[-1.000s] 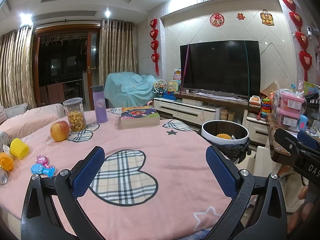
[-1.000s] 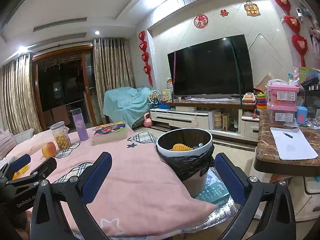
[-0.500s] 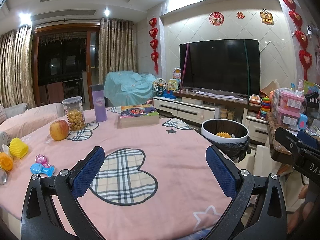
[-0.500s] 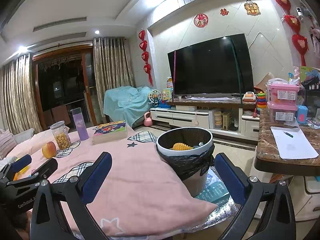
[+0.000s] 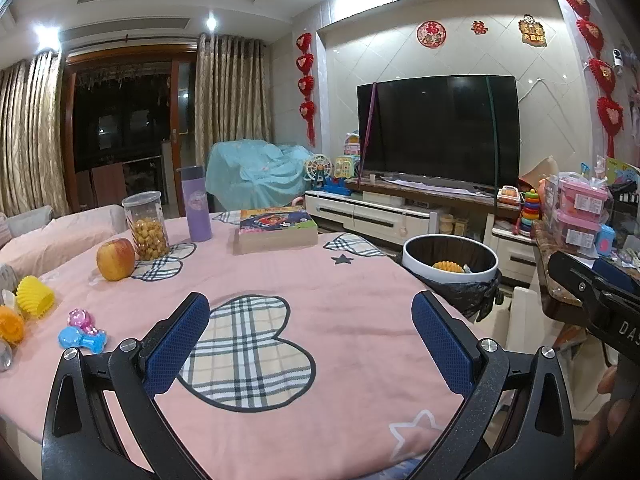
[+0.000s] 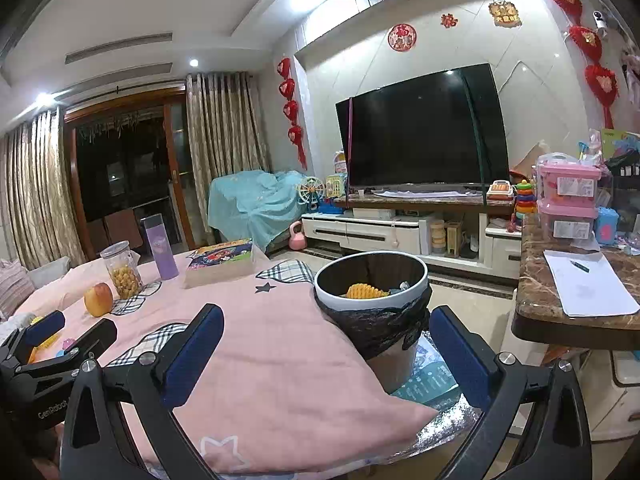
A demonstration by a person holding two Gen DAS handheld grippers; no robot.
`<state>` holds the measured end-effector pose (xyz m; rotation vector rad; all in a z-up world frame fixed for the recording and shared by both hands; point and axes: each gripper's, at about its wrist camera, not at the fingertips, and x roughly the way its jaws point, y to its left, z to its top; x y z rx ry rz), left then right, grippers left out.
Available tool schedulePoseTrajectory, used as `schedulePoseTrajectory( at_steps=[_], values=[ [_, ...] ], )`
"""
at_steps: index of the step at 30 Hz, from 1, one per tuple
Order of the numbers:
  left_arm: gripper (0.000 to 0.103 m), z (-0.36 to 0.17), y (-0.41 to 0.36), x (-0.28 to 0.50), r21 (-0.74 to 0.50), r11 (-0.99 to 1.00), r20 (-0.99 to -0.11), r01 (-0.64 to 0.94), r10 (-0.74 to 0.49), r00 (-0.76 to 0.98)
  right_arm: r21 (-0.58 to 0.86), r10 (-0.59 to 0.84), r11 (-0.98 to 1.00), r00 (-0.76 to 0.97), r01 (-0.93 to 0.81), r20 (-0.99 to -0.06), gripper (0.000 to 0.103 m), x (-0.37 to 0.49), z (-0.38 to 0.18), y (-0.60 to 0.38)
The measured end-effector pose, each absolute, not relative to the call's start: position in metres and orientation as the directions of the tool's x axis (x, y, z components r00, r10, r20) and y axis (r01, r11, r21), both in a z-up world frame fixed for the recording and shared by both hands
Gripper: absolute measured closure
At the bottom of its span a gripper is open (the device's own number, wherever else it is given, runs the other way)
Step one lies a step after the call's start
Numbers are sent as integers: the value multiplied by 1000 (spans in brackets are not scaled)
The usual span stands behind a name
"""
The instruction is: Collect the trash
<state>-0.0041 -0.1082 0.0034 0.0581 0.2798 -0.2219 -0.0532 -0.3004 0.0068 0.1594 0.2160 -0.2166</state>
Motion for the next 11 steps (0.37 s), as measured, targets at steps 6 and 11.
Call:
schedulePoseTrajectory(
  at_steps=[6, 11],
  values=[
    [0, 1, -105, 3, 11, 972, -296, 233, -220, 930, 135, -185, 965, 950, 224, -252, 0, -43, 1, -300],
    [0, -2, -102, 10, 6, 970, -315, 241, -227, 921, 142, -162, 968, 946, 208, -279, 0, -30, -1, -301]
  ],
)
